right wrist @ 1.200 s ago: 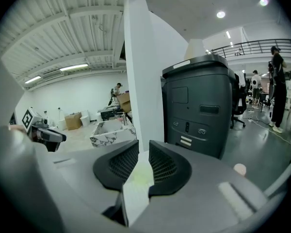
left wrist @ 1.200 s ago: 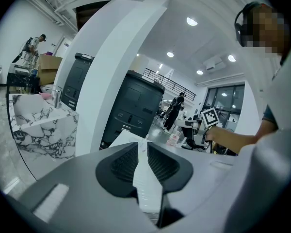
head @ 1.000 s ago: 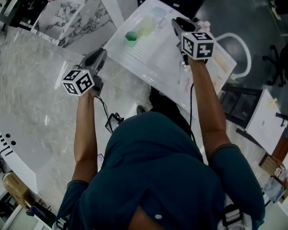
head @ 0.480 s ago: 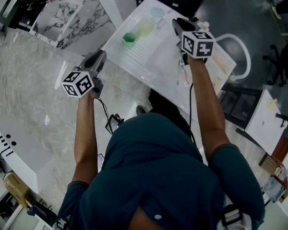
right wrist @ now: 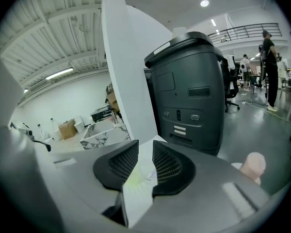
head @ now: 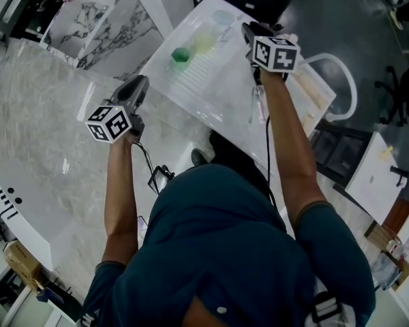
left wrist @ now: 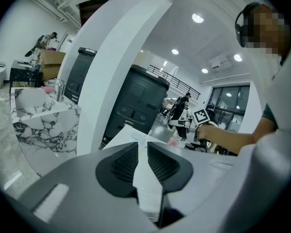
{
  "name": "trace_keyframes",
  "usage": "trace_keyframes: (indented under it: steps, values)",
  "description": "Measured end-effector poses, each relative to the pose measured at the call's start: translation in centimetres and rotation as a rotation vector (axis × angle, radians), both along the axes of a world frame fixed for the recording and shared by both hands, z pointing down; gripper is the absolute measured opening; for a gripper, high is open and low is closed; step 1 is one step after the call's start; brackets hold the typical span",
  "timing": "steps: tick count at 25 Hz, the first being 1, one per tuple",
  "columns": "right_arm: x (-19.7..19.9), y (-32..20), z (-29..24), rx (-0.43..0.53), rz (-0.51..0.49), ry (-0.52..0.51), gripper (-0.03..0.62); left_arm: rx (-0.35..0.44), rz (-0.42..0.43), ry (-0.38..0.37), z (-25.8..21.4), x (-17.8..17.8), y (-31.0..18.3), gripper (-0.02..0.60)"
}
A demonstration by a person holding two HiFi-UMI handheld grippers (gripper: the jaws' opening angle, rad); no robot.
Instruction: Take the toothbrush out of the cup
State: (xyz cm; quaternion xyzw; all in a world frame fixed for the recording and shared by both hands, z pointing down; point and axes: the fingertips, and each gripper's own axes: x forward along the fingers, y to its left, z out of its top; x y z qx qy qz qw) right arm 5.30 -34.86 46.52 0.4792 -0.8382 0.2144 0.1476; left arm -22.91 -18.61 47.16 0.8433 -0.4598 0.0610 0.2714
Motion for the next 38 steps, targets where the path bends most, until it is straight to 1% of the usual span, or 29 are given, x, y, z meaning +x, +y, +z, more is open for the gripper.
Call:
trace_keyframes:
  steps: [14,21,32,38]
  values:
    - [-0.1,-5.8,6.3,-0.109,0.077,0.018,0.097,-0.054,-0.061,-0.005,2.2,-1.7,0.2,0.055]
    - [0.1,-8.1,8.6,-0.141,0.100,0.032,0.107,-0.074,-0.081,-0.006,3.0,-2.3,-0.1,0.055]
    - [0.5,-10.4,11.9,-0.193,0.115,0.056,0.107,-0.105,-0.100,-0.011,4.3,-3.0,-0.3,0.057]
    - [0.3,-10.8,13.2,-0.221,0.102,0.053,0.107,-0.114,-0.105,-0.011,4.9,-3.1,-0.4,0.057]
